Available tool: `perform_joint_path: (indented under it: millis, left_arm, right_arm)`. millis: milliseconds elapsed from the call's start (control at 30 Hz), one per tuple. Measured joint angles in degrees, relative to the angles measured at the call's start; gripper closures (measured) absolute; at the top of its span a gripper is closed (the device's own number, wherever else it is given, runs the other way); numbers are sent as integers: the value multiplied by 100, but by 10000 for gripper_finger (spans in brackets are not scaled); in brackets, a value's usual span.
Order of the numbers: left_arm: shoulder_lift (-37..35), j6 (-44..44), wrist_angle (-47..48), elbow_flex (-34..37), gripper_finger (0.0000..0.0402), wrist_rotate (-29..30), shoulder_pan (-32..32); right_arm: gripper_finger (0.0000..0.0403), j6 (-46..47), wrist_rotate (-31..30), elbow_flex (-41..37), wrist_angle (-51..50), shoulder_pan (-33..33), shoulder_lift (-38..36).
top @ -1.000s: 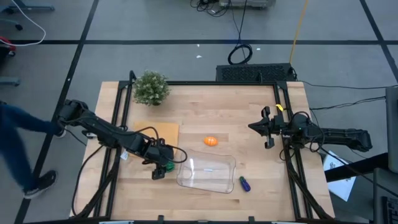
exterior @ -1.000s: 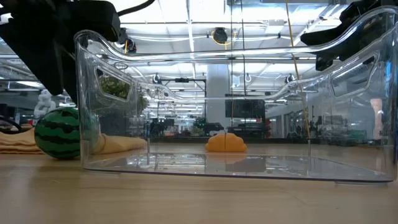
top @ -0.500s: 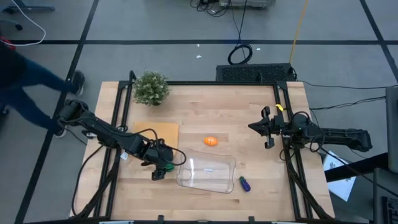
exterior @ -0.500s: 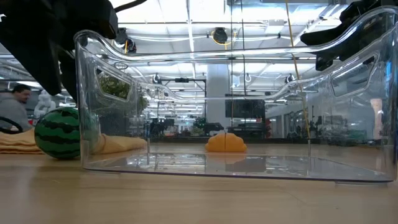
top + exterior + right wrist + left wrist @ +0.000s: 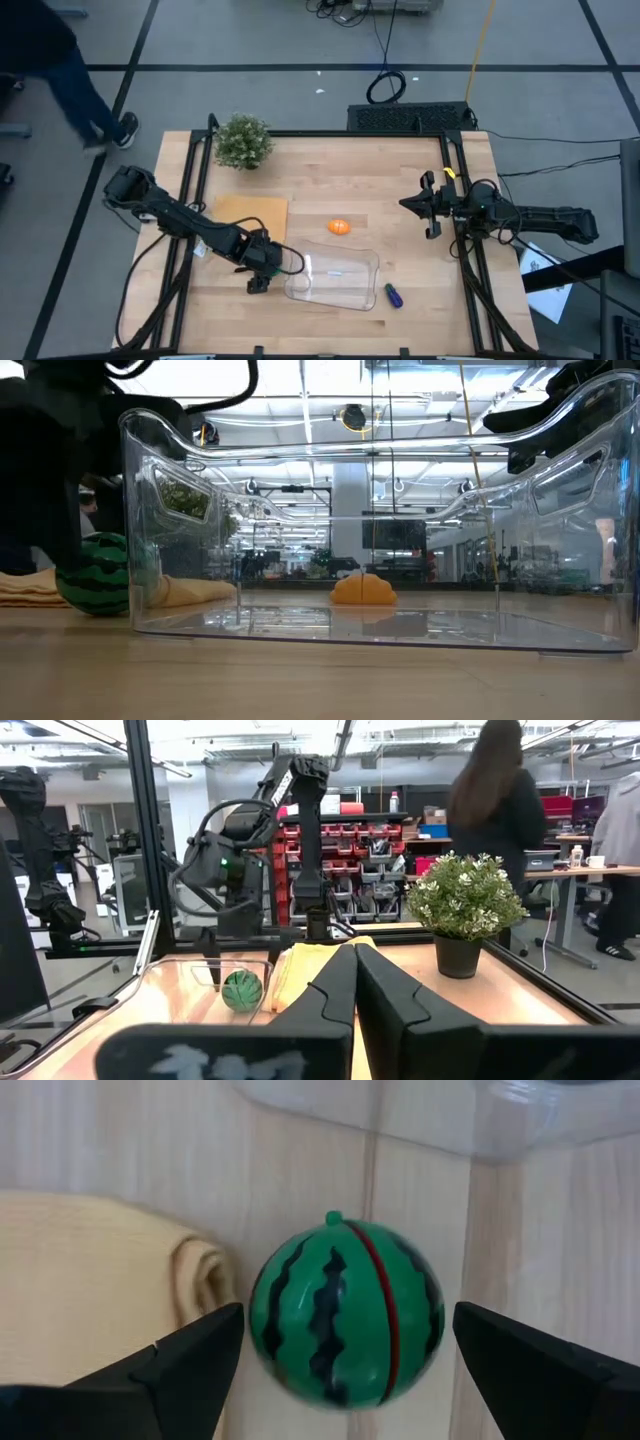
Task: Pick and placing Produce into tupperware
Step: Put the green watermelon into the transparent bin
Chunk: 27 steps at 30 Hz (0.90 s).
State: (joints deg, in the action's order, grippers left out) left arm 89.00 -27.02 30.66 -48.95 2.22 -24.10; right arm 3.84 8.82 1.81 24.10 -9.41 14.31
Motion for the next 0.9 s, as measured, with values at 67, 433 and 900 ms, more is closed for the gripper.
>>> perform_joint_path:
  millis: [67,433,900]
  left_arm:
    - [79,73,-125,0,36,-29,0]
    - [346,156,-202,2,37,-57,2]
    - [351,388,-202,2,104,233,7]
  right_arm:
    - [403,0,0,1,2,0,0]
    - [403,0,0,-1,2,1,0]
    - [403,0,0,-1,2,1,0]
